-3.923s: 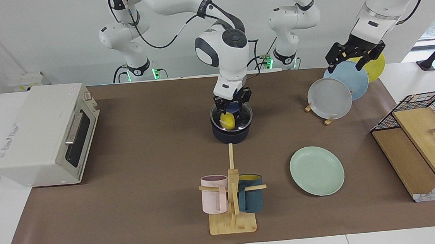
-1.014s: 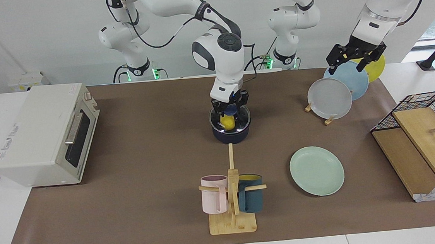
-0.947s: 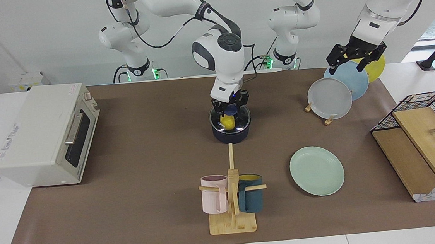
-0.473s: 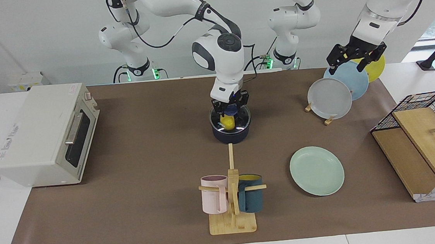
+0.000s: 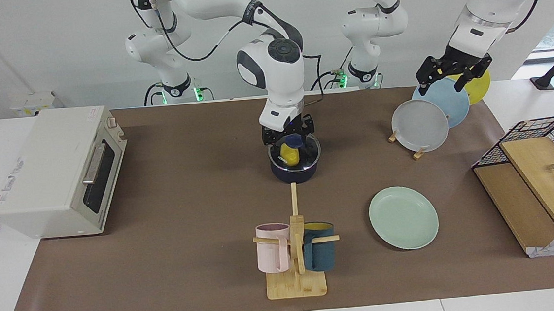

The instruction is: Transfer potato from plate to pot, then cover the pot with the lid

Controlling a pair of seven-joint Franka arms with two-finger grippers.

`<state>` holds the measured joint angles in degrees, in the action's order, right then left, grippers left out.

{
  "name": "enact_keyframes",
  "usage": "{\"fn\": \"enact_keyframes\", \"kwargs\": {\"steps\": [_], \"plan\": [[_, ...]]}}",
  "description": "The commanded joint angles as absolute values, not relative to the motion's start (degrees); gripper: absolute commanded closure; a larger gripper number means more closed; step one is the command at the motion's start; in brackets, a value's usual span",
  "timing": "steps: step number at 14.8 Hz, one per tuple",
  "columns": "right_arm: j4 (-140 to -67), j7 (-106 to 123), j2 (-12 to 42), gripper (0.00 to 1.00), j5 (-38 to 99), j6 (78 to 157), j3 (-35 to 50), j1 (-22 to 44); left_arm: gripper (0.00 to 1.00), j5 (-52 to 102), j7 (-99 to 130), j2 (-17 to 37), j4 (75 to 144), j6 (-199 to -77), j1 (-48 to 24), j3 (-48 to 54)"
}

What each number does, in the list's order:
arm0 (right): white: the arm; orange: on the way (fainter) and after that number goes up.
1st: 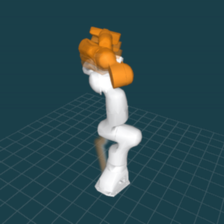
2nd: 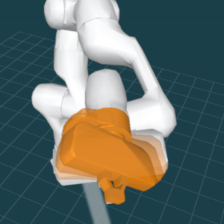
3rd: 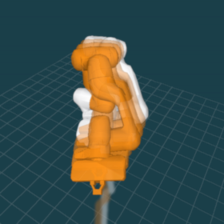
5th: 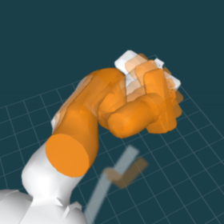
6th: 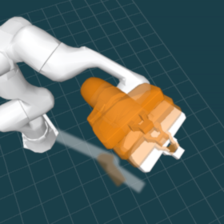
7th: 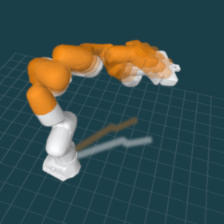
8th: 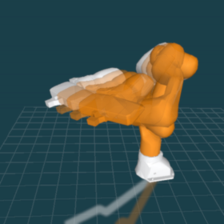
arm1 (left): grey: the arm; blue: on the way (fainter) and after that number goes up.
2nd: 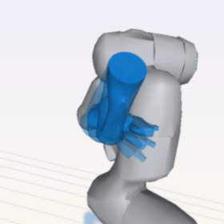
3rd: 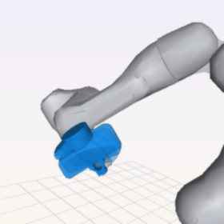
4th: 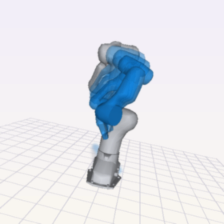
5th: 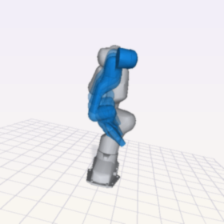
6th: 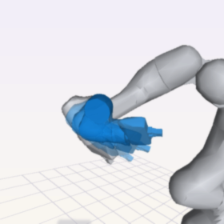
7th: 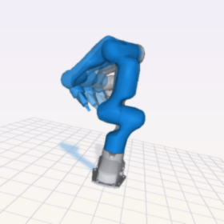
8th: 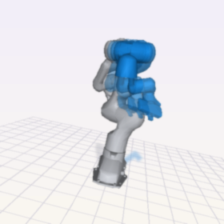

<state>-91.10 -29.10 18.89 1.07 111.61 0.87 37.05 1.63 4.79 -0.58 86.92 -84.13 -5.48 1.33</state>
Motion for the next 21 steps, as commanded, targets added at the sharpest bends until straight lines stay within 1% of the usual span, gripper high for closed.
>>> {"fn": "enact_keyframes", "kwargs": {"steps": [1, 3, 4, 6, 11, 14, 17, 20, 21], "plan": [[-84.2, -29.4, 18.5, 0.00, 0.9, 104.6, 1.3, 33.8, 0.00, 0.5, 4.2, -1.2, 87.6, -84.5, -5.2, 1.6], [-80.2, -29.3, 18.2, 0.00, 0.9, 100.0, 1.2, 31.0, 0.00, 0.4, 4.2, -1.3, 87.6, -84.5, -5.3, 1.6], [-79.4, -29.2, 17.0, 0.00, 0.9, 97.1, 1.3, 29.4, 0.00, 0.5, 4.2, -1.3, 87.6, -84.5, -5.2, 1.6], [-79.7, -28.5, 13.6, 0.00, 0.8, 94.3, 1.2, 26.8, 0.00, 0.5, 4.2, -1.3, 87.6, -84.5, -5.2, 1.5], [-79.9, -15.6, 8.2, 0.00, 0.7, 86.2, 1.2, 12.9, 0.00, 0.5, 4.2, -1.3, 87.6, -84.5, -5.3, 1.6], [-80.2, -10.9, 4.9, 0.00, -0.8, 81.2, 1.1, 7.8, 0.00, 0.5, 4.3, -1.3, 87.6, -84.4, -5.3, 1.6], [-84.5, -6.7, 1.5, 0.00, -4.7, 80.5, 1.2, 7.6, 0.00, 0.5, 4.5, -1.3, 87.6, -84.4, -5.3, 1.5], [-88.1, -3.1, -0.6, 0.00, -5.5, 81.0, -0.5, 8.9, 0.00, 0.5, 4.6, -1.3, 87.6, -84.5, -5.4, 1.6], [-89.0, -3.0, -1.0, 0.00, -5.3, 81.2, -0.5, 8.1, 0.00, 0.5, 4.6, -1.3, 87.6, -84.5, -5.4, 1.6]]}}
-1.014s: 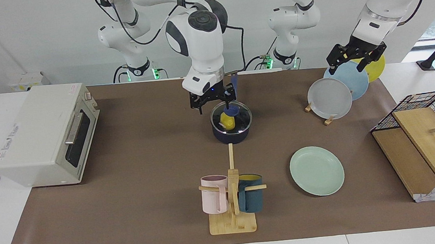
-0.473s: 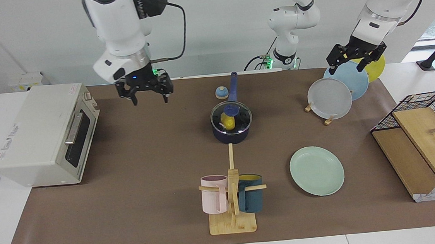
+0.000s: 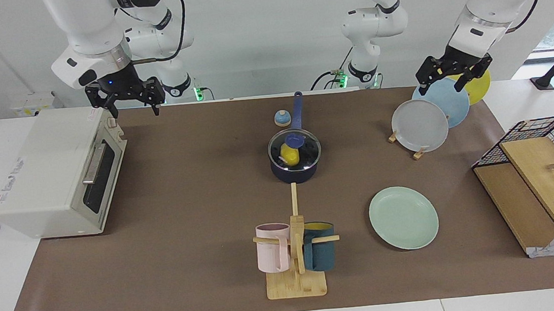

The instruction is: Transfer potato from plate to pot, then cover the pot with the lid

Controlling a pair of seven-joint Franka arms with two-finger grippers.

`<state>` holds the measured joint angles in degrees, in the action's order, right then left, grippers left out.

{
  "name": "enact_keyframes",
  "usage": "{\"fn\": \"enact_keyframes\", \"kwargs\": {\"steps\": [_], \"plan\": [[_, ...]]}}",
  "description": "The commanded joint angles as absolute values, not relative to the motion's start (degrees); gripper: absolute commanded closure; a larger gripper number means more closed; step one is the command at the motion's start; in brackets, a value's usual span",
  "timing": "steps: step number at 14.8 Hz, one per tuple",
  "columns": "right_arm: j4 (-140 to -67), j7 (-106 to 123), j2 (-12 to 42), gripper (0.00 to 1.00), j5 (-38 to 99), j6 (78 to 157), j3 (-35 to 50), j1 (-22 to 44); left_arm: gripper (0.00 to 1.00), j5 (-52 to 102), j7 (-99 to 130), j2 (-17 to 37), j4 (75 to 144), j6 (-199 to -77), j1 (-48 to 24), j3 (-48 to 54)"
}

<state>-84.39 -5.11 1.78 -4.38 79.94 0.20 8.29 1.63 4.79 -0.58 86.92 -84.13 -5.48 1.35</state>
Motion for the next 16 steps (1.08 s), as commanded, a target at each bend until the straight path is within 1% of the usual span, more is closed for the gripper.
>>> {"fn": "enact_keyframes", "kwargs": {"steps": [1, 4, 8, 16], "plan": [[-89.1, -2.8, -0.8, 0.00, -4.5, 81.3, -0.9, 7.3, 0.00, 0.5, 4.6, -1.3, 87.6, -84.5, -5.4, 1.6], [-89.8, -2.5, -1.1, 0.00, -4.3, 80.4, -0.9, 6.2, 0.00, 0.5, 4.6, -1.3, 87.6, -84.5, -5.4, 1.6], [-90.0, -2.3, -0.9, 0.00, -4.3, 83.6, -1.0, 4.1, 0.00, 0.5, 4.6, -1.3, 87.5, -84.5, -5.4, 1.6], [-89.7, -2.3, -0.6, 0.00, -4.4, 84.5, -0.9, 3.8, 0.00, 0.5, 4.7, -1.4, 87.6, -84.5, -5.4, 1.6]]}}
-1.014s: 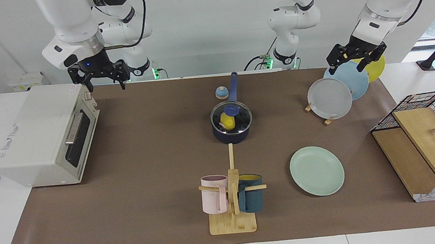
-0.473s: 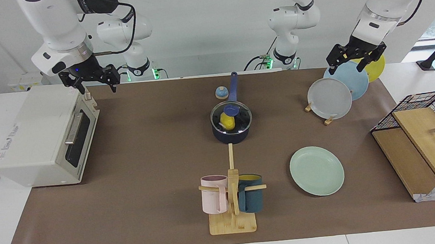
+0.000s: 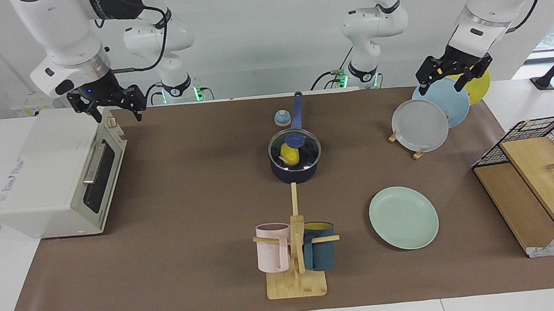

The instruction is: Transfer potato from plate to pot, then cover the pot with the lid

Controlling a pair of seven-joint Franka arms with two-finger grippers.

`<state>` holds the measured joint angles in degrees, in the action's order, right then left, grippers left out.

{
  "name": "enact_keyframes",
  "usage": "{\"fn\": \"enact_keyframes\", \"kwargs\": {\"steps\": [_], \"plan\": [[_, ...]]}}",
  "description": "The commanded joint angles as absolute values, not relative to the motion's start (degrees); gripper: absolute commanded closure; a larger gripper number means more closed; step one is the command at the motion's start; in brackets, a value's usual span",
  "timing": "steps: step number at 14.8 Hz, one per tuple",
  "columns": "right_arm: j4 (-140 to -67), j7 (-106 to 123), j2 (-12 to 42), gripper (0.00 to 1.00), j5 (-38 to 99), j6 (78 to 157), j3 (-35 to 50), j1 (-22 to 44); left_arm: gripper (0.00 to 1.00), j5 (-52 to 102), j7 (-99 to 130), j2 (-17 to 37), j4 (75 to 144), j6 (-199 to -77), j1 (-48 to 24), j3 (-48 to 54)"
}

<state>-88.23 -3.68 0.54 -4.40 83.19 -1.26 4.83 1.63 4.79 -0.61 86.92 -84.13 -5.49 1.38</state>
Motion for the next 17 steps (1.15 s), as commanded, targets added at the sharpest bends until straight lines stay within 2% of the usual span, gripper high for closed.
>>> {"fn": "enact_keyframes", "kwargs": {"steps": [1, 17], "plan": [[-89.8, -2.2, -0.5, 0.00, -4.3, 85.3, -0.9, 3.1, 0.00, 0.5, 4.7, -1.3, 87.6, -84.6, -5.4, 1.6], [-89.7, 0.2, -0.5, 0.00, -2.0, 85.7, -1.0, 1.8, 0.00, 0.5, 4.7, -1.3, 87.5, -84.5, -5.6, 1.6]]}}
